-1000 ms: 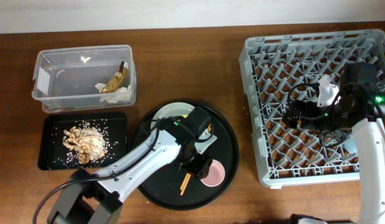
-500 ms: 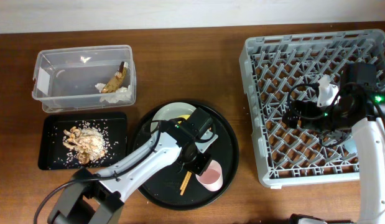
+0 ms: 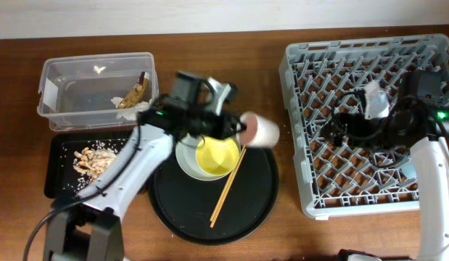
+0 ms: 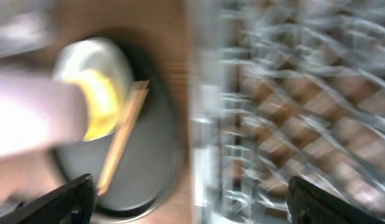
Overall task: Sort waste into correct bins and load items into the dishwasher rack
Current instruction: 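Grasp the pink cup with the left gripper and lift it, then hand the pink cup from the left gripper to the right gripper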
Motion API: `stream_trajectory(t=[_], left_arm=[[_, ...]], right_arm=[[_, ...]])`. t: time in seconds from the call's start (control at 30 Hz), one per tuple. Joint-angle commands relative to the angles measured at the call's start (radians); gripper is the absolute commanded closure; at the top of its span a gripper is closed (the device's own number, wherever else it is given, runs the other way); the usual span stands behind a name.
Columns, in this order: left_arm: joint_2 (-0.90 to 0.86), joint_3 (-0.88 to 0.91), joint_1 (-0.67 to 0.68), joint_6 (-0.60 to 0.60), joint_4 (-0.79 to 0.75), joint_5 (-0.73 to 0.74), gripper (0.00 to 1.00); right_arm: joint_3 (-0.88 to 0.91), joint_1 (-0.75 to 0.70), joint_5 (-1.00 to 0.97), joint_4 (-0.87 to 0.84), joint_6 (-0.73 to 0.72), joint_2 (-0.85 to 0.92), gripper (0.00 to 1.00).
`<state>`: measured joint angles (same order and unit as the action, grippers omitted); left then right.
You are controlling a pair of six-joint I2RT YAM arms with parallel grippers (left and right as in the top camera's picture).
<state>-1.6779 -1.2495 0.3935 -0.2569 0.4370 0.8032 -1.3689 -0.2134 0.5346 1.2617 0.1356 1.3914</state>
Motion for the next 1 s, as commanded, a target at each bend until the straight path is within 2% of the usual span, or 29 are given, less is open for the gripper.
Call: stream_trajectory(t=[0.0, 0.13, 0.3, 0.43, 0.53, 0.73, 0.83, 0.97], left_arm=[[-0.012, -0.015, -0.03, -0.193, -0.169, 0.337, 1.0], [-0.031, -0.015, -0.017, -0.278, -0.347, 0.502, 1.0], [-0.031, -0.015, -0.014, -0.278, -0.363, 0.588, 1.0], [-0.031, -0.015, -0.014, -0.278, -0.376, 0.64, 0.99], [-0.031, -0.015, -0.014, -0.278, -0.376, 0.641, 1.0], [-0.031, -0.016, -0.014, -0.278, -0.377, 0.641, 1.0], [-0.031, -0.016, -0.014, -0.278, -0.377, 0.641, 1.0], [-0.031, -0.016, -0.015, -0.278, -0.377, 0.641, 0.99]], right_arm=[[-0.009, 0.034, 0.429, 0.038, 0.328, 0.003, 0.02], [-0.009, 0.113, 0.528, 0.04, 0.446, 0.003, 0.02], [-0.009, 0.175, 0.546, -0.02, 0.463, 0.003, 0.02], [-0.009, 0.182, 0.642, -0.109, 0.466, 0.003, 0.0], [-0.009, 0.182, 0.718, -0.114, 0.517, 0.003, 0.0], [-0.009, 0.241, 0.711, -0.108, 0.519, 0.003, 0.07], [-0.009, 0.26, 0.707, -0.109, 0.519, 0.003, 0.16], [-0.009, 0.259, 0.681, -0.109, 0.518, 0.003, 0.23]])
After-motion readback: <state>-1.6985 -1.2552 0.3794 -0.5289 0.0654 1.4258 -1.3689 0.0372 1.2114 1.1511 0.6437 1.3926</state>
